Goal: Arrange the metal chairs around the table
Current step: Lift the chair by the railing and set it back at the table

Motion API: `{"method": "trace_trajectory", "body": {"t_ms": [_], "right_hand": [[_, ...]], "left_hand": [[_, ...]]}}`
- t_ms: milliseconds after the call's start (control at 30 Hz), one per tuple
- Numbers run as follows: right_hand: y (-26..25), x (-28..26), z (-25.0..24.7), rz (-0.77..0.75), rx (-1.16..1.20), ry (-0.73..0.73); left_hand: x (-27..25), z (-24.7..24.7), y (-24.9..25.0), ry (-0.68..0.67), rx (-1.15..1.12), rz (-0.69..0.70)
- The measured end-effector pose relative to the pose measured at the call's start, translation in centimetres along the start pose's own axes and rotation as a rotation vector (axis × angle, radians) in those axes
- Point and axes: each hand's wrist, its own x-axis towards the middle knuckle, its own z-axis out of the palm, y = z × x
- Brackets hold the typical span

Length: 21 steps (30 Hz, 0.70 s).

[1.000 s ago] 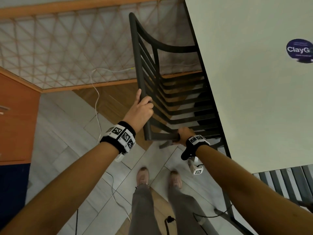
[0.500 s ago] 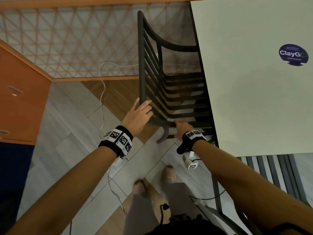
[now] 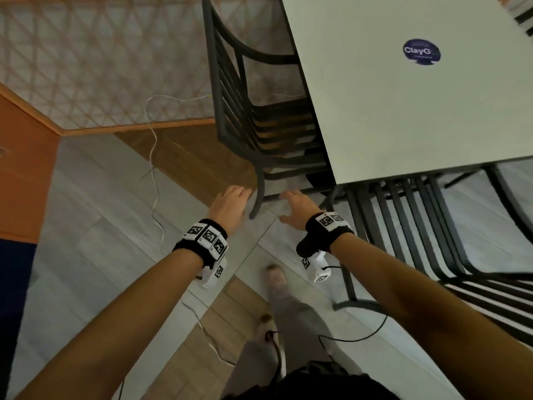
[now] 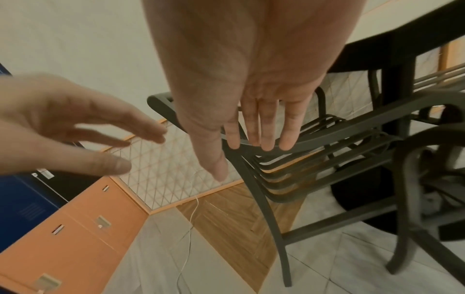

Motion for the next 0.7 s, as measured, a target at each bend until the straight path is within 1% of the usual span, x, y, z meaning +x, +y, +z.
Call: {"method": "trace_trajectory", "body": {"t_ms": [133,233,333,500,633,700], "right_hand": [[3.6,-5.5,0.7,0.097,-0.014,-0.042],[6.6,-8.7,0.0,0.164,-0.063,-0.120],[9.6,-11.6,-1.5,0.229,-0.083,-0.175],[16.6,-15.7,-4.7,0.341,-0.016,-0.157],[23.7,-18.3,-7.4,0.458,0.092,-0.108],[27.9,-19.0,-9.0,0.502,0.106,-0.085]], "left_hand": [[-3.3,2.7,4.0,-0.104,-0.201,-0.032],[-4.2,4.3,6.8,-0.110,-0.283,0.019],[-4.4,5.6,9.4,-0.123,-0.308,0.060],[-4.1,7.4,14.8,-0.147,-0.349,0.075],[-3.4,9.2,19.9,-0.157,-0.376,0.081],[-2.8,10.5,22.8,-0.164,-0.398,0.068]]}}
